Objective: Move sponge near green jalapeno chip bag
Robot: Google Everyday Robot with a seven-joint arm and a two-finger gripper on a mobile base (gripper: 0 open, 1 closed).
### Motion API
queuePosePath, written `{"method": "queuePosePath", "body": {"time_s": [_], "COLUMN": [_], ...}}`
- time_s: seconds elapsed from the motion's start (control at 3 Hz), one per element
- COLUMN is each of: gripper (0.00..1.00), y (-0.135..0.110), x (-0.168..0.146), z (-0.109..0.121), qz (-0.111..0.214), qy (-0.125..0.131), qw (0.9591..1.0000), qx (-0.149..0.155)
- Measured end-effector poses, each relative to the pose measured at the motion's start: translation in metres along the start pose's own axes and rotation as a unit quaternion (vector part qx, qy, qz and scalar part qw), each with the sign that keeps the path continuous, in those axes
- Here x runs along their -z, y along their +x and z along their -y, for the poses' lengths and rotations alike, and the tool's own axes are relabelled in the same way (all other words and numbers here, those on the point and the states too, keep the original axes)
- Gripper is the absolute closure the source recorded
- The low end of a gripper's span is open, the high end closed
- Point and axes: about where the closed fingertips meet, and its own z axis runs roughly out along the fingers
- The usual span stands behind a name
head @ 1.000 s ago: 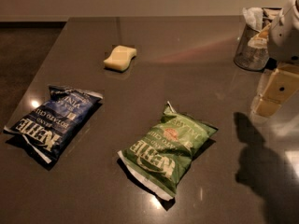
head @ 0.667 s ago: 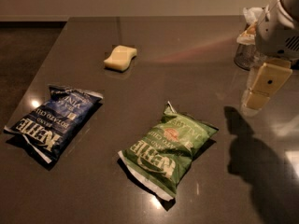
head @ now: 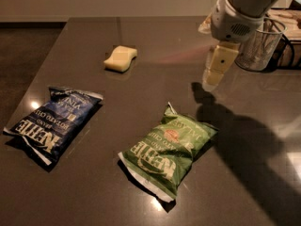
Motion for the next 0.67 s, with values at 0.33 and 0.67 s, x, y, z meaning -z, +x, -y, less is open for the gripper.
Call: {"method": "queuePosePath", "body": {"time_s": [0.33,0.67], "gripper": [0.00,0.00], "y": [-0.024,-0.052], "x": [-0.025,-0.054], "z": [0.030,0.056], "qz": [0.018,0.031], "qy": [0.000,-0.008], "qw": [0.9996,0.9978], "qx": [0.023,0.058]}}
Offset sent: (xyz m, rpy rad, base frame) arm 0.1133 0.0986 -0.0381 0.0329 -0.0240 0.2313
